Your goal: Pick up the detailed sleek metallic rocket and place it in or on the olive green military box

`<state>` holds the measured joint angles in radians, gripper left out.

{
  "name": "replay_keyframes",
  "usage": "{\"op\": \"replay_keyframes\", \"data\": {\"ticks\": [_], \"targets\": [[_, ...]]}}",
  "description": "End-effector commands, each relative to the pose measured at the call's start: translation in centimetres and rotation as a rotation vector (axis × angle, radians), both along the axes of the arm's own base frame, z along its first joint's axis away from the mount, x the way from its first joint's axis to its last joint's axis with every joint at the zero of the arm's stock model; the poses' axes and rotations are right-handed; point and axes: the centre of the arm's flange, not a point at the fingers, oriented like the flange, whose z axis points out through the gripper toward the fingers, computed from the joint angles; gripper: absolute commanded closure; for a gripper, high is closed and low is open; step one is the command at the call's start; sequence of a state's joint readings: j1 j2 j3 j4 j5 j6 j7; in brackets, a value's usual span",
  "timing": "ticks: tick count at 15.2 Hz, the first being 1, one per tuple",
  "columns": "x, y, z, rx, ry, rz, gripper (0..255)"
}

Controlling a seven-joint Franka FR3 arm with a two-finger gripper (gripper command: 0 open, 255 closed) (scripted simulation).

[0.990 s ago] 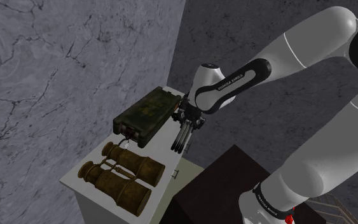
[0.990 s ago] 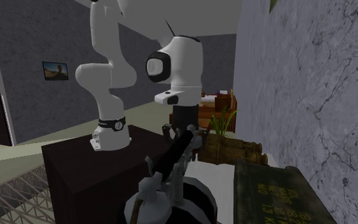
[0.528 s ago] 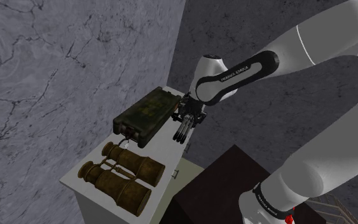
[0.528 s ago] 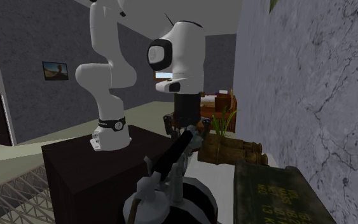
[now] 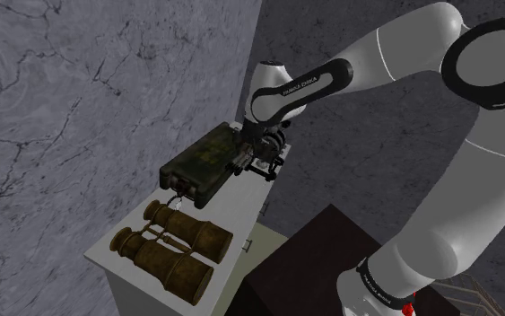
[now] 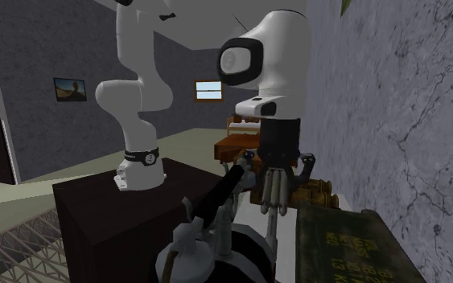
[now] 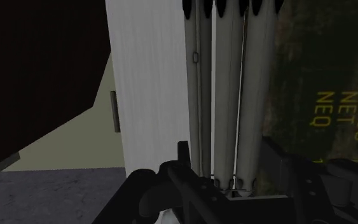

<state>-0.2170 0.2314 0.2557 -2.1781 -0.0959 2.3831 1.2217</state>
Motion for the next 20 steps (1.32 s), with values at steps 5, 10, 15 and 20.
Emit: {"op": "replay_keyframes", "data": {"ticks": [5,10,15,20], "targets": [[7.6,0.4,0.2,0.000,0.000,-0.001,255],[14.2,0.8,0.3,0.000,0.000,-0.001,255],[16.2,1.0,-1.2,0.000,0.000,-0.001,255],[16.2,1.0,-3.8,0.000,0.000,-0.001,255]]}}
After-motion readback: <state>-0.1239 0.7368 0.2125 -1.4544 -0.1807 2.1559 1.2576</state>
